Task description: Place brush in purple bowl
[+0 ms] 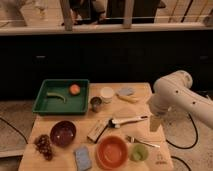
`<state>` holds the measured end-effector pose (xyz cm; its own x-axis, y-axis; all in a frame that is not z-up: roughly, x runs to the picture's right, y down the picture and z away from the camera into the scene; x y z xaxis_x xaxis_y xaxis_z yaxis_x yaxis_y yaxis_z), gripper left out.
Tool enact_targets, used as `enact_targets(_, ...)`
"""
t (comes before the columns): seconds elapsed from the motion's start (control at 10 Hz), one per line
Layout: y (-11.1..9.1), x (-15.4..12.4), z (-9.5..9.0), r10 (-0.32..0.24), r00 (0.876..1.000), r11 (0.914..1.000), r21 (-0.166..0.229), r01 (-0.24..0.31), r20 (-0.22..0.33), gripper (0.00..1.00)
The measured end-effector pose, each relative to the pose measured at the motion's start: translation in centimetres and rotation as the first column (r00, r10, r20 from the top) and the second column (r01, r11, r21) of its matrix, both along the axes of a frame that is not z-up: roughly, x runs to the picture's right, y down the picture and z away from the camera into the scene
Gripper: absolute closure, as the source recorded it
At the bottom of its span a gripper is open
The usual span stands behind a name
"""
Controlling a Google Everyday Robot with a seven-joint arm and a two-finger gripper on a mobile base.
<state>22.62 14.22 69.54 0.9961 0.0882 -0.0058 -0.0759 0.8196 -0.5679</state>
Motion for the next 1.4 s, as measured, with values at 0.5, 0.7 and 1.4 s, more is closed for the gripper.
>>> enact_targets(0.5,0.9,-1.6,1.3,0.019,0.999,0.9998,-0.010,-0.018,0.027,0.20)
enact_targets(0.7,0.9,-2.0,1.5,0.023,0.999,0.9997,-0.011,-0.023,0.033,0.20)
enact_targets(1.4,0.8,-3.8,3.8,0.059,0.997,0.9981,-0.020,-0.058,0.041,0.20)
